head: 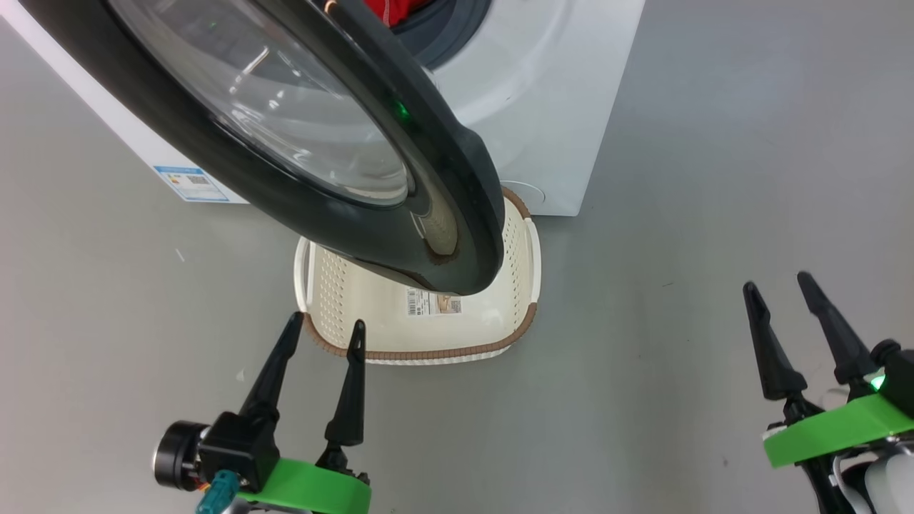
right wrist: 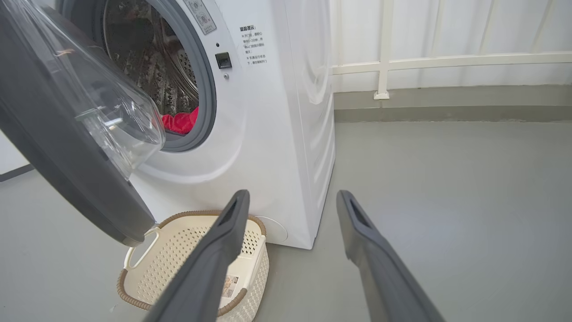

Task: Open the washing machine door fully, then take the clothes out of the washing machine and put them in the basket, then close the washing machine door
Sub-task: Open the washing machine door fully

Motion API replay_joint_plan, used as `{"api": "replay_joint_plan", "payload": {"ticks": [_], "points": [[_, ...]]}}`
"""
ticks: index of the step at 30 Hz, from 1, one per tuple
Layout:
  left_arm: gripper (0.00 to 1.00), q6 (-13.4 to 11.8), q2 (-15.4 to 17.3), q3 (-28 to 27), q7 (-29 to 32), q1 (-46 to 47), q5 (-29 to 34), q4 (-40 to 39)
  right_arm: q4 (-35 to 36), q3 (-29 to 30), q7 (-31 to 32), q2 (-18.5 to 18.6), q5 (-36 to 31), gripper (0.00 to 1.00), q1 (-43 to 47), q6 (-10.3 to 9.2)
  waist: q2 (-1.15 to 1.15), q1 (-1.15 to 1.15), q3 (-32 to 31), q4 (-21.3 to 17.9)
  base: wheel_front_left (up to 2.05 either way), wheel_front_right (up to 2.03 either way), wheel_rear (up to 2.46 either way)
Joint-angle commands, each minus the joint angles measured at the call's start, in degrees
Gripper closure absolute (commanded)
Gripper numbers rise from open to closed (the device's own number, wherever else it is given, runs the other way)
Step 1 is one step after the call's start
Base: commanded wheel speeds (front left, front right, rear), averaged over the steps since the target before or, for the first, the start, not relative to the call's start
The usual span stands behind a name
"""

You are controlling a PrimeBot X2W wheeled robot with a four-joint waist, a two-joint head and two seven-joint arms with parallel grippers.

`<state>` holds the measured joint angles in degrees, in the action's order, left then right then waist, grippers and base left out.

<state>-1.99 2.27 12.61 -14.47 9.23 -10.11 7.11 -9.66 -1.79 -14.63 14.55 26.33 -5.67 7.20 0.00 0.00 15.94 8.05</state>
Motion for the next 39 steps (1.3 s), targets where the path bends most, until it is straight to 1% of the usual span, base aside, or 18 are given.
{"api": "replay_joint_plan", "payload": {"ticks": [1,9,22,25,28,29,30,31,32,33,34,39], "points": [[0.0,-0.3,0.6,-1.9,-0.5,-0.2,0.4,-1.4,1.0,-0.5,-0.4,0.4,-0.8,0.0,1.0,0.29,0.0,0.0,-0.1,0.1,0.0,0.0,0.0],[0.0,-0.4,0.6,-2.0,-0.5,-0.5,0.2,-1.4,-0.2,0.2,-0.4,-1.1,-2.1,0.0,2.5,0.29,0.0,0.0,-0.2,0.2,0.0,0.0,0.0],[0.0,-0.3,0.6,-1.9,-0.5,-0.8,0.2,-1.3,0.0,0.6,-0.4,-1.3,-2.5,0.0,2.7,0.29,0.0,0.0,-1.0,-0.1,0.0,0.0,0.0],[0.0,-0.4,0.6,-1.9,-0.5,-1.0,0.2,-1.4,0.0,0.7,-0.4,-1.4,-2.2,0.0,2.6,0.29,0.0,0.0,-1.1,0.0,0.0,0.0,0.0],[0.0,-0.4,0.6,-1.9,-0.5,-1.1,0.2,-1.4,0.2,1.0,-0.4,-1.8,-0.6,0.0,2.1,0.29,0.0,0.0,-1.1,-0.1,0.0,0.0,0.0],[0.0,-0.4,0.6,-1.9,-0.5,-1.1,0.2,-1.4,0.3,0.9,-0.4,-1.9,0.1,0.02,1.7,0.29,0.0,0.0,-1.1,-0.1,0.0,0.0,0.0],[0.0,-0.4,0.6,-1.9,-0.5,-1.1,0.1,-1.4,0.4,0.6,-0.4,-1.9,0.8,0.46,1.3,0.29,0.0,0.0,-1.1,-0.1,0.0,0.0,0.0],[0.0,-0.4,0.6,-1.9,-0.5,-1.2,0.1,-1.5,0.6,0.4,-0.4,-1.9,1.7,0.61,0.8,0.29,0.0,0.0,-1.1,-0.1,0.0,0.0,0.0],[0.0,-0.4,0.6,-1.9,-0.5,-1.2,0.1,-1.5,0.8,0.0,-0.4,-1.7,2.4,0.95,0.3,0.29,0.0,0.0,-1.1,-0.1,0.0,0.0,0.0],[0.0,-0.4,0.6,-1.9,-0.5,-1.2,0.1,-1.5,0.8,0.0,-0.4,-1.7,2.4,0.95,0.3,0.29,0.0,0.0,-1.1,-0.1,0.0,0.0,0.0],[0.0,-0.4,0.6,-1.9,-0.5,-1.1,0.1,-1.5,0.9,-0.5,-0.4,-1.5,3.2,1.0,-0.3,0.29,0.0,0.0,-1.1,-0.1,0.0,0.0,0.0],[0.0,-0.4,0.6,-1.6,-0.5,-0.9,-0.1,-1.5,1.9,-2.6,-0.4,-0.8,7.7,1.0,-4.6,0.29,0.0,0.0,-1.0,0.3,0.0,0.0,0.0]]}}
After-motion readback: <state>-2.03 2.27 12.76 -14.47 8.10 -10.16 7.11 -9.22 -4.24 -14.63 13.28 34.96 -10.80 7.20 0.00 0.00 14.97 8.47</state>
